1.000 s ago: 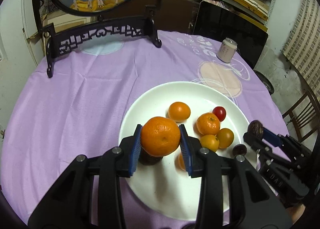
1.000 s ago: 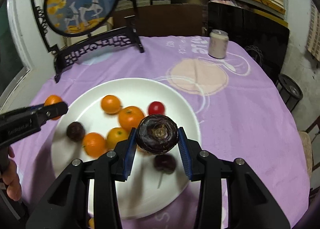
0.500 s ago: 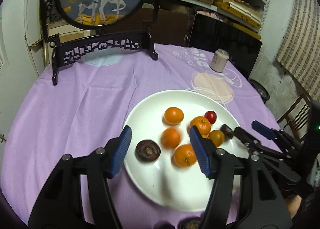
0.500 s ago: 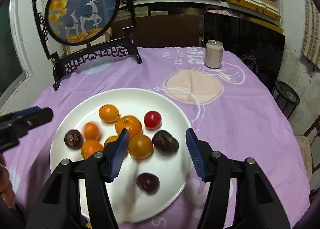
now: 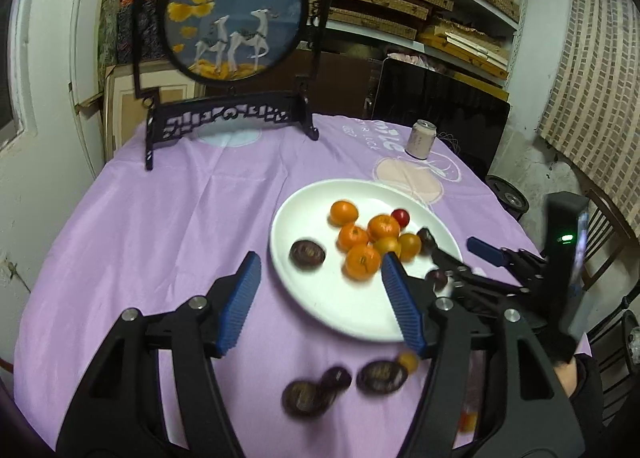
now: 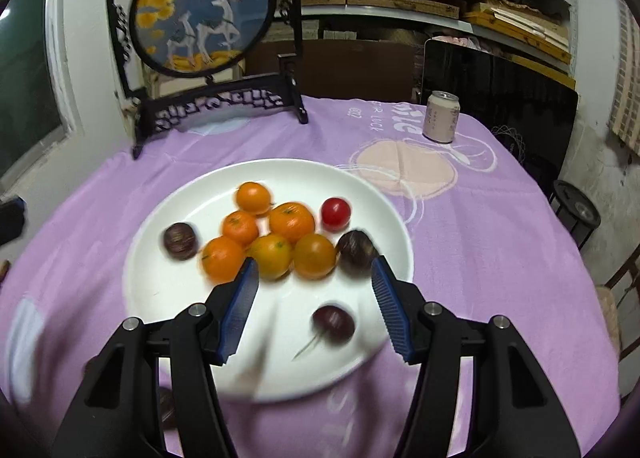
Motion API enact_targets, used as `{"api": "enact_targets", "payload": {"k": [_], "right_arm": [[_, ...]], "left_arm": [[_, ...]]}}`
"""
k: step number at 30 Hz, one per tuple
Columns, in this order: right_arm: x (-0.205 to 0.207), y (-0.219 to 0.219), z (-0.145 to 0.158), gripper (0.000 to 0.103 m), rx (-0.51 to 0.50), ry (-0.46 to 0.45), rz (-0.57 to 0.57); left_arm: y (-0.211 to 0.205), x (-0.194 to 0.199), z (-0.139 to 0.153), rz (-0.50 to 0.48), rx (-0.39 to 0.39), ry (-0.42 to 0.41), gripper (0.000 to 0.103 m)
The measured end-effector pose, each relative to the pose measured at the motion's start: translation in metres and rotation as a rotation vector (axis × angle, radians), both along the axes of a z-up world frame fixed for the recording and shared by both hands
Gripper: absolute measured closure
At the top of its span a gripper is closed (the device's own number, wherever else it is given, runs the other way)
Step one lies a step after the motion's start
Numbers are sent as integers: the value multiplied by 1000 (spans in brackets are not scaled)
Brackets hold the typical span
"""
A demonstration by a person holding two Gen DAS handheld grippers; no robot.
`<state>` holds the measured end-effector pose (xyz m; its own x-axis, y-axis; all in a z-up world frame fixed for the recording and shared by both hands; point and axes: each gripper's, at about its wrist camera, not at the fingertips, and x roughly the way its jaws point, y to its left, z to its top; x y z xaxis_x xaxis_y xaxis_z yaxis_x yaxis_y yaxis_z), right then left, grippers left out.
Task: Organize fruits
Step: 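Grasp a small yellow round fruit with the right gripper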
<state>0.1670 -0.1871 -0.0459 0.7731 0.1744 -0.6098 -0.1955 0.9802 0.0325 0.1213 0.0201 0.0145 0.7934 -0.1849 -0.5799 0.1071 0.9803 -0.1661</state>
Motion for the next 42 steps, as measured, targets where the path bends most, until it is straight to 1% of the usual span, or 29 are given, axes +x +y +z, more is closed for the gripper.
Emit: {"api": "enact_targets", "payload": {"k": [3, 6, 8, 10, 13, 16, 20, 22, 23, 24, 25, 27, 28, 30, 36, 39, 42], "right_arm": [[-43, -2, 3, 44, 32, 1, 30], [-87, -6, -3, 42, 40, 63, 80], [-114, -7, -8, 42, 26, 98, 107], [-139, -7, -17, 41, -13, 130, 116], [-159, -5, -31, 41, -52, 179, 125], [-163, -2, -41, 42, -69, 203, 132], [-158, -6, -50, 41, -51, 226, 124], [-157, -6, -53, 42, -49, 228, 129], [-157, -6, -54, 42, -46, 227, 133], [-157, -6, -57, 44, -43, 231, 138], [-156, -6, -59, 53, -40, 239, 143], [-153, -5, -64, 65, -33, 253, 155], [-154, -5, -64, 78, -43, 237, 156], [-154, -3, -63, 78, -57, 229, 160], [-156, -16, -56, 78, -7, 222, 129], [-154, -26, -55, 78, 36, 235, 117], [-156, -31, -55, 78, 54, 233, 118]], "left_arm": [[19, -23, -14, 16, 8, 14, 36], [36, -43, -29, 29, 18, 36, 36], [45, -55, -40, 32, 12, 56, 36], [51, -63, -51, 31, 0, 75, 34], [49, -67, -63, 19, -4, 107, 34], [44, -66, -68, 2, 3, 123, 34], [40, -71, -66, -8, 15, 116, 34], [41, -74, -66, -7, 16, 115, 30], [42, -75, -67, -6, 15, 118, 30], [42, -75, -68, -6, 14, 124, 30], [42, -75, -69, -7, 13, 129, 30], [40, -74, -70, -13, 13, 135, 30], [38, -73, -70, -20, 16, 137, 30], [35, -72, -71, -29, 24, 141, 30], [14, -62, -81, -90, 79, 181, 29], [-1, -51, -91, -115, 98, 218, 28], [-11, -40, -100, -112, 129, 247, 28]]}}
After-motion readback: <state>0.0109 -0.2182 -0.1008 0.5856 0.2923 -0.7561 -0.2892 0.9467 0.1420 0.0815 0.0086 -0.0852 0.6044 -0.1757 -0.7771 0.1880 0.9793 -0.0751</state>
